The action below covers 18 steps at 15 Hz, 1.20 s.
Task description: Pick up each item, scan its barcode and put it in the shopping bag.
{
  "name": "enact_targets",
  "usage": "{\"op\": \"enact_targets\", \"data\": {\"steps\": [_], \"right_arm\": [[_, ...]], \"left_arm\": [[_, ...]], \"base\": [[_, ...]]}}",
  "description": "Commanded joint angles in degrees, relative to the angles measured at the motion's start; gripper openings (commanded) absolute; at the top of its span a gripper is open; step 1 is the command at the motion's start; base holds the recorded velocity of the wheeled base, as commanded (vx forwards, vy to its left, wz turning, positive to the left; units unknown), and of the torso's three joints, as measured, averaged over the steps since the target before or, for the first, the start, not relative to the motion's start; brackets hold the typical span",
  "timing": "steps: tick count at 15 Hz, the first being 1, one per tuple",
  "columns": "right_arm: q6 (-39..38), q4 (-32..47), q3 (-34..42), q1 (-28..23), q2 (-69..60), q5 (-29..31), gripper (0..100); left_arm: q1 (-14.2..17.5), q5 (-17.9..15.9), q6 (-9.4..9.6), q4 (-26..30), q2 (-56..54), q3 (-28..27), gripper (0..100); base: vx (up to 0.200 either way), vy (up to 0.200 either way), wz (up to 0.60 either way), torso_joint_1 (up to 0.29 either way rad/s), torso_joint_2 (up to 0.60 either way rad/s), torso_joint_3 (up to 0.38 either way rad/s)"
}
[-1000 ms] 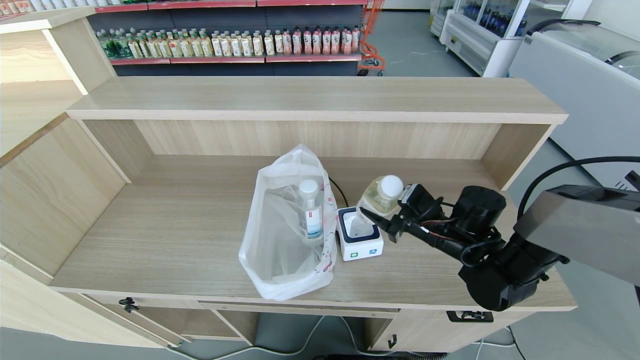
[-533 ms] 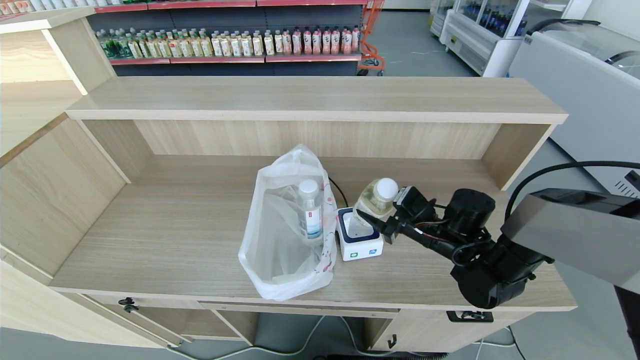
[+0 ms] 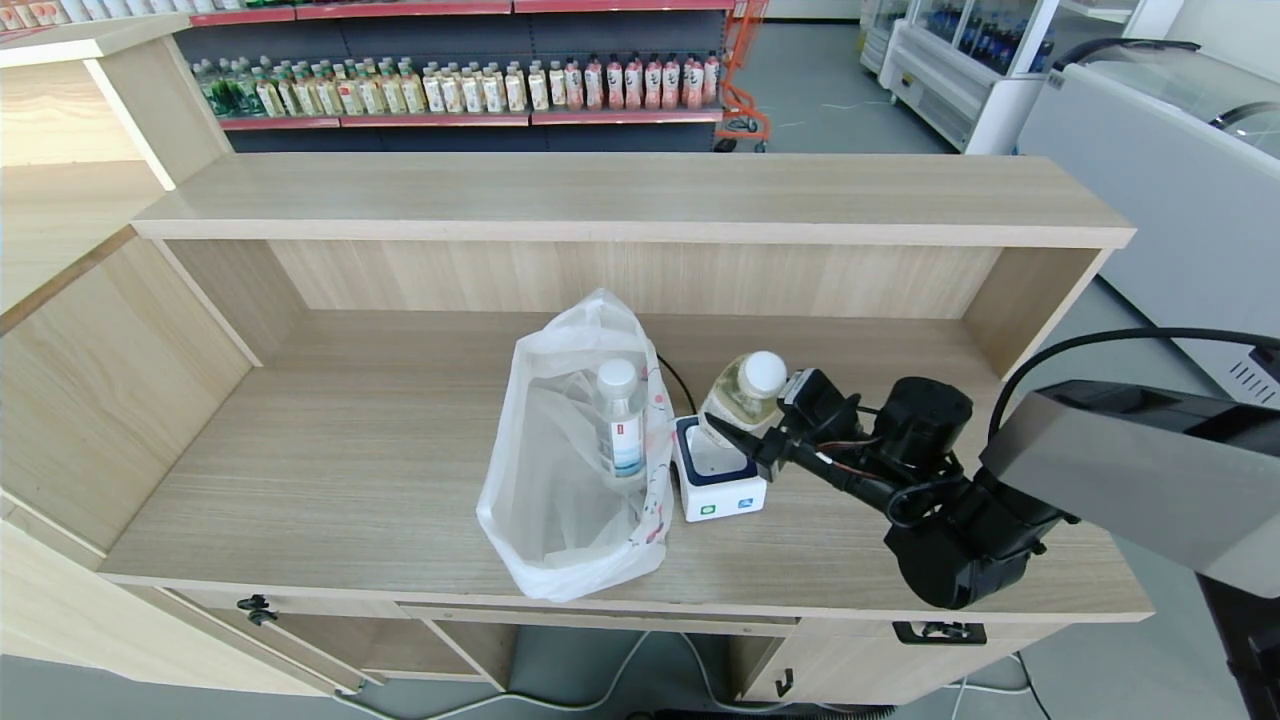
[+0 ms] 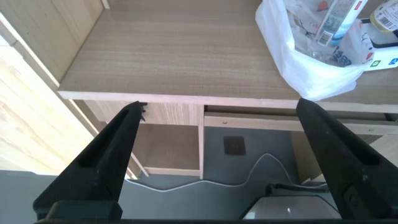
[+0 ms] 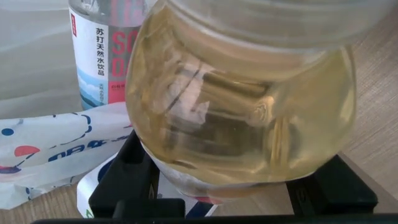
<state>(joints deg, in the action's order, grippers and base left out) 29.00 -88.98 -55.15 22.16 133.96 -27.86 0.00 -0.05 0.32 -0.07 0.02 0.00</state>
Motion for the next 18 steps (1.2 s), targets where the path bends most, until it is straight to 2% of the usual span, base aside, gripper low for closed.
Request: {"op": "enact_targets", "data": {"steps": [1,18], "right_arm": [[-0.5,0.2,-1.7,0.4,1.4,-0.2,0],[1.1,0.1,-10.6,0.0,6.2,-9.8,0]], "left_arm": [[0.0,0.0,0.03,0.0,0.0,0.0,100],[0.0,0.0,-0.05,0.0,0.1,0.0,100]], "base": [[0.000,0.000,0.00,0.000,0.00,0.000],[0.000,0.000,0.00,0.000,0.00,0.000]]}}
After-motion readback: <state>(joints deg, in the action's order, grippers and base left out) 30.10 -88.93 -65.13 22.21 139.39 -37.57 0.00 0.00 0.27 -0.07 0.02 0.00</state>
